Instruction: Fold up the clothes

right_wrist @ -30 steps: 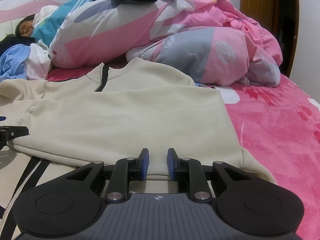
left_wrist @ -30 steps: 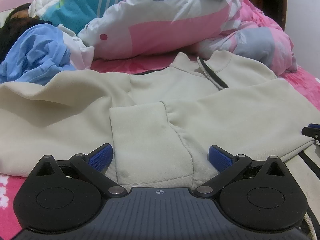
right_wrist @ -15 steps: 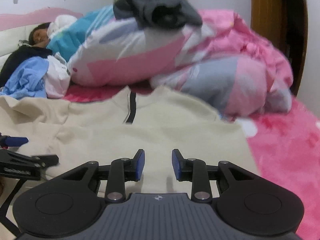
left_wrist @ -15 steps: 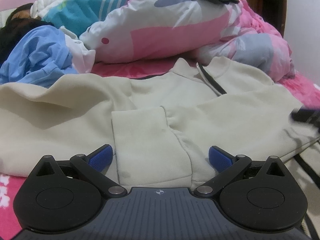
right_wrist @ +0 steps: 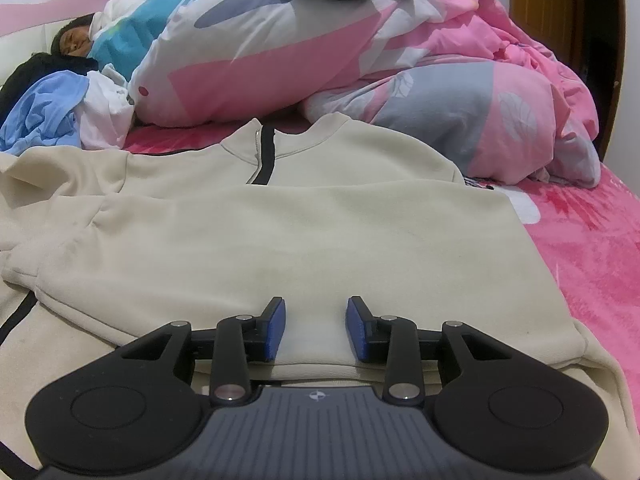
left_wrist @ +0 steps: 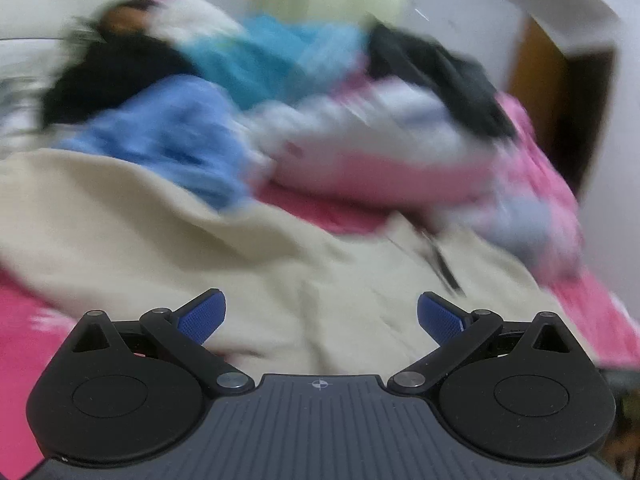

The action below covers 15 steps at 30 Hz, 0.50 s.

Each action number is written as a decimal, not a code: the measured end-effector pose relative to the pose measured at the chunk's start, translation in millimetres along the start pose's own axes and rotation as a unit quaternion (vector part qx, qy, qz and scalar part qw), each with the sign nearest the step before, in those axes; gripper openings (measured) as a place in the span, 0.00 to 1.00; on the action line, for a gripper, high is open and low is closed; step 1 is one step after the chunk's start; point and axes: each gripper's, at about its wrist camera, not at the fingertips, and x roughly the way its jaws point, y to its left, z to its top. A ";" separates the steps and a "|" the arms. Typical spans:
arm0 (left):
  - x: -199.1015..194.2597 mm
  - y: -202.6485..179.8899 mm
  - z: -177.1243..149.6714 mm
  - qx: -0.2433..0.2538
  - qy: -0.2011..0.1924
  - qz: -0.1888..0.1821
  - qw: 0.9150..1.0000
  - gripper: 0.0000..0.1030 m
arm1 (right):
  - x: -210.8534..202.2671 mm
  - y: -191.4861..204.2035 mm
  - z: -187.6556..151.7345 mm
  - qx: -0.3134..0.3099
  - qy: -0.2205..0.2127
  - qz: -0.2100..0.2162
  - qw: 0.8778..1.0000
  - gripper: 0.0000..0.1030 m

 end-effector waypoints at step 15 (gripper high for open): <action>-0.3 137.9 11.2 -0.267 -0.067 0.233 0.933 0.67 | 0.4 0.7 0.2 -0.003 -0.002 -0.003 1.000 0.36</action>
